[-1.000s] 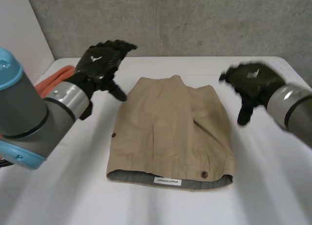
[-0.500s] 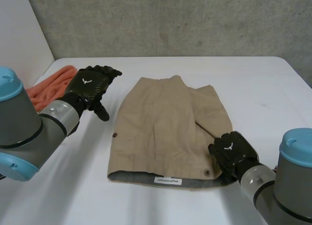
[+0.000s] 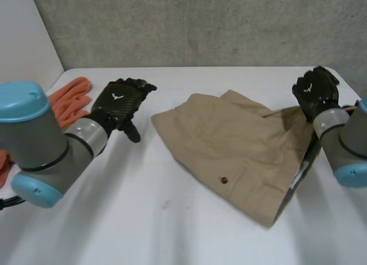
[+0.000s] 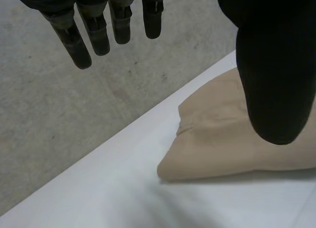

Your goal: Fold the laundry.

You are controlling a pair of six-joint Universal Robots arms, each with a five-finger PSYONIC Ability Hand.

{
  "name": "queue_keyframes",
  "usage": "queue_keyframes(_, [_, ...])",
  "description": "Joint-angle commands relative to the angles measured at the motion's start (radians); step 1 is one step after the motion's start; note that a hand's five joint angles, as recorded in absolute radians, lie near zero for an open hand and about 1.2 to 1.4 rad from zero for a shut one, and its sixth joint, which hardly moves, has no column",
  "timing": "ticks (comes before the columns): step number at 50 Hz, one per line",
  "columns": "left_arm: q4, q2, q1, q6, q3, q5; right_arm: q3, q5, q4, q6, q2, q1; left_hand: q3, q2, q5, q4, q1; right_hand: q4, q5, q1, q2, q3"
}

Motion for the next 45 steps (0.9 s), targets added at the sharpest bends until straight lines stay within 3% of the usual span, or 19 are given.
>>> queue_keyframes(1, [0.013,-0.131,-0.049,0.014,0.136,0.007,-0.181,-0.092,0.035,0.045,0.129,-0.013,-0.030,-0.023,-0.035,-0.024,-0.008,-0.864,-0.827,-0.655,-0.844,-0.858])
queue_keyframes(2, [0.017,-0.145,-0.057,0.024,0.149,0.010,-0.179,-0.086,0.049,0.059,0.128,-0.011,-0.030,-0.023,-0.035,-0.024,-0.008,-1.012,-0.975,-0.803,-0.992,-1.006])
queue_keyframes(9, [0.025,-0.269,-0.097,0.192,0.215,0.013,-0.161,0.082,0.327,0.255,0.004,-0.011,-0.025,-0.017,-0.029,-0.018,-0.002,-1.012,-0.975,-0.803,-0.992,-1.006])
queue_keyframes(12, [0.020,-0.300,-0.100,0.249,0.230,0.014,-0.156,0.107,0.449,0.344,-0.059,-0.014,-0.022,-0.014,-0.026,-0.015,0.001,-1.012,-0.975,-0.803,-0.992,-1.006])
queue_keyframes(19, [0.017,-0.354,-0.097,0.309,0.261,0.016,-0.155,0.089,0.765,0.613,-0.190,-0.016,-0.022,-0.014,-0.026,-0.015,0.001,-1.012,-0.975,-0.803,-0.992,-1.006])
queue_keyframes(24, [0.014,-0.378,-0.097,0.311,0.288,0.039,-0.089,-0.027,0.900,0.778,-0.251,-0.017,-0.004,0.004,-0.009,0.002,0.019,-1.012,-0.975,-0.803,-0.992,-1.006])
queue_keyframes(32, [0.010,-0.401,-0.097,0.311,0.305,0.102,0.093,-0.161,0.886,0.972,-0.343,-0.017,0.072,0.080,0.067,0.078,0.095,-1.012,-0.975,-0.803,-0.992,-1.006])
queue_keyframes(45, [-0.078,-0.466,-0.099,0.312,0.387,0.123,0.267,-0.121,0.691,1.044,-0.345,0.038,0.213,0.221,0.208,0.219,0.236,-1.012,-0.975,-0.803,-0.992,-1.006])
